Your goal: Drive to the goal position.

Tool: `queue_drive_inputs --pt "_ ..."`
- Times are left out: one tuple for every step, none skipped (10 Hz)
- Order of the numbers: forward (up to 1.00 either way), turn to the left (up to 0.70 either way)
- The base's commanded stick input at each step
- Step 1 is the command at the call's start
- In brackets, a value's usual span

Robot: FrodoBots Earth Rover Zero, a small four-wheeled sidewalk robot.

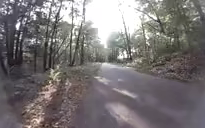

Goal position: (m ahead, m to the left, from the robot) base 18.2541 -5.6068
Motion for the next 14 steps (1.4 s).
queue_drive_inputs --pt "0.70 -0.01" --pt "0.70 -0.01" --pt "0.70 -0.01" --pt "0.70 -0.01" --pt "0.70 -0.01" --pt "0.70 -0.01" --pt "0.70 -0.01" --pt "0.70 -0.01" --pt "0.70 -0.01" --pt "0.70 -0.01" --pt "0.70 -0.01" --pt "0.70 -0.01" --pt "0.70 -0.01" --pt "0.70 -0.01"
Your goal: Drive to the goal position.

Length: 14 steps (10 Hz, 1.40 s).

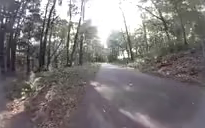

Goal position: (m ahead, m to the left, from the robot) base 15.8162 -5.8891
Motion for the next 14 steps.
queue_drive_inputs --pt "0.70 -0.01" --pt "0.70 -0.01" --pt "0.70 -0.01" --pt "0.70 -0.01" --pt "0.70 -0.01" --pt "0.70 -0.01" --pt "0.70 -0.01" --pt "0.70 -0.01" --pt "0.70 -0.01" --pt "0.70 -0.01" --pt "0.70 -0.01" --pt "0.70 -0.01" --pt "0.70 -0.01" --pt "0.70 -0.01"
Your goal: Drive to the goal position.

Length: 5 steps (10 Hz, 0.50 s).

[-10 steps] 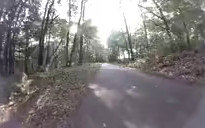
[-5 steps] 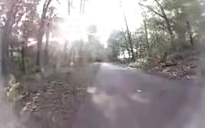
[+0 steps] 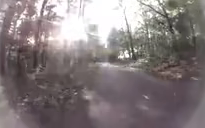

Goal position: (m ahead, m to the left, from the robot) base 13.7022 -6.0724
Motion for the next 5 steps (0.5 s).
queue_drive_inputs --pt "0.70 -0.01" --pt "0.70 -0.01" --pt "0.70 -0.01" --pt "0.70 -0.01" --pt "0.70 -0.01"
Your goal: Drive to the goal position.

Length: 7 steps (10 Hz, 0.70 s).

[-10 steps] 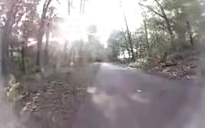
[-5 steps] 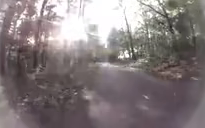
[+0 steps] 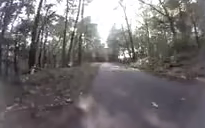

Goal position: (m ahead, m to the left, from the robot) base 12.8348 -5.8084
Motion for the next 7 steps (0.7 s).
queue_drive_inputs --pt "0.70 -0.01" --pt "0.70 -0.01" --pt "0.70 -0.01" --pt "0.70 -0.01" --pt "0.70 -0.01" --pt "0.70 -0.01" --pt "0.70 -0.01"
